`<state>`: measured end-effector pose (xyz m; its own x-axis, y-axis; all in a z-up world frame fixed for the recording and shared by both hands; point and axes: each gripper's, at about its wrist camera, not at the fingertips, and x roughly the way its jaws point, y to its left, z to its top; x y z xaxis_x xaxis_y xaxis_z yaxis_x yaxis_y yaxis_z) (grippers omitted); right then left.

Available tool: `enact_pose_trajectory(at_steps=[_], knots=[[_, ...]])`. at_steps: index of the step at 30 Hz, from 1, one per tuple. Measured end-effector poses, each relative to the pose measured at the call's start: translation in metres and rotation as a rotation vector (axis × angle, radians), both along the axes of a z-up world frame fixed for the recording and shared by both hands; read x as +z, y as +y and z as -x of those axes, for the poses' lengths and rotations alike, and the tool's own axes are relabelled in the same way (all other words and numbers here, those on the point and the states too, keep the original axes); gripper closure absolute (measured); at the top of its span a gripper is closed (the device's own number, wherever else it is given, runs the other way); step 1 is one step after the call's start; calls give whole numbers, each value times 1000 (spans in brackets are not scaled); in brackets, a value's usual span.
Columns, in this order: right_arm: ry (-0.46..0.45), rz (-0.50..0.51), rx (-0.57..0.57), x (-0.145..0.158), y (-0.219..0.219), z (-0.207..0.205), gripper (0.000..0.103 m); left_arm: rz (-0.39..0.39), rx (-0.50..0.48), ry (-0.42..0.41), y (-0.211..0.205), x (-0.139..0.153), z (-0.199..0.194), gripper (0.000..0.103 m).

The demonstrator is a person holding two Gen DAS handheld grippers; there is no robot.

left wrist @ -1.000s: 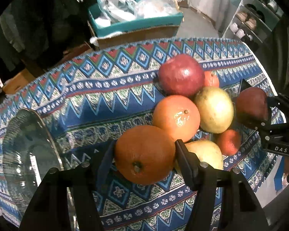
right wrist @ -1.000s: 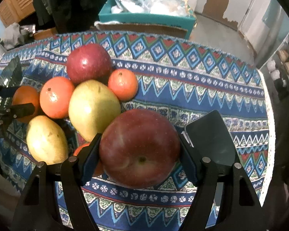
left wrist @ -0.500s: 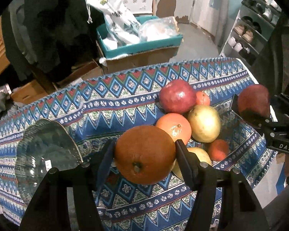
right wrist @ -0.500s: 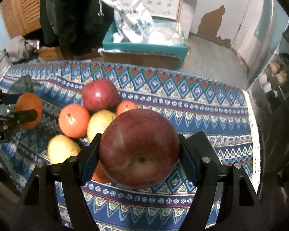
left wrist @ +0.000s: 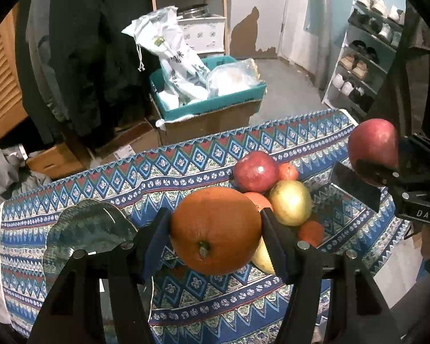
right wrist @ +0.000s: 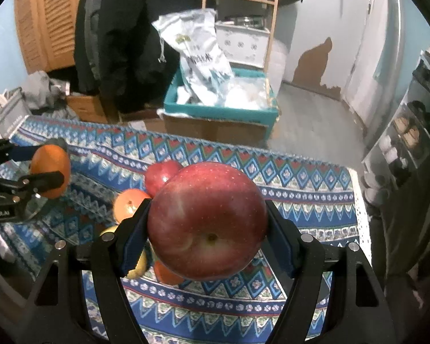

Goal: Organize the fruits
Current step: 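Close the left tool on the orange while the right tool grasps the red apple, then carry the orange with the left tool while the right tool carries the apple to the glass plate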

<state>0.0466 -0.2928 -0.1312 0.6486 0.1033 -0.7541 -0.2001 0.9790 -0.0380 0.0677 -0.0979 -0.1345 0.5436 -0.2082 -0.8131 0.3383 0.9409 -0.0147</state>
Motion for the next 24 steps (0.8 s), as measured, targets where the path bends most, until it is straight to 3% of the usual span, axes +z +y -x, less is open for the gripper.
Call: enact_pose_trajectory(at_steps=[15, 24], knots=[[-101, -58, 56, 41, 24, 12, 28, 64, 11, -98, 19, 49, 23, 38], [-112, -70, 103, 50, 48, 9, 28, 75, 42, -114, 42, 61, 29, 38]])
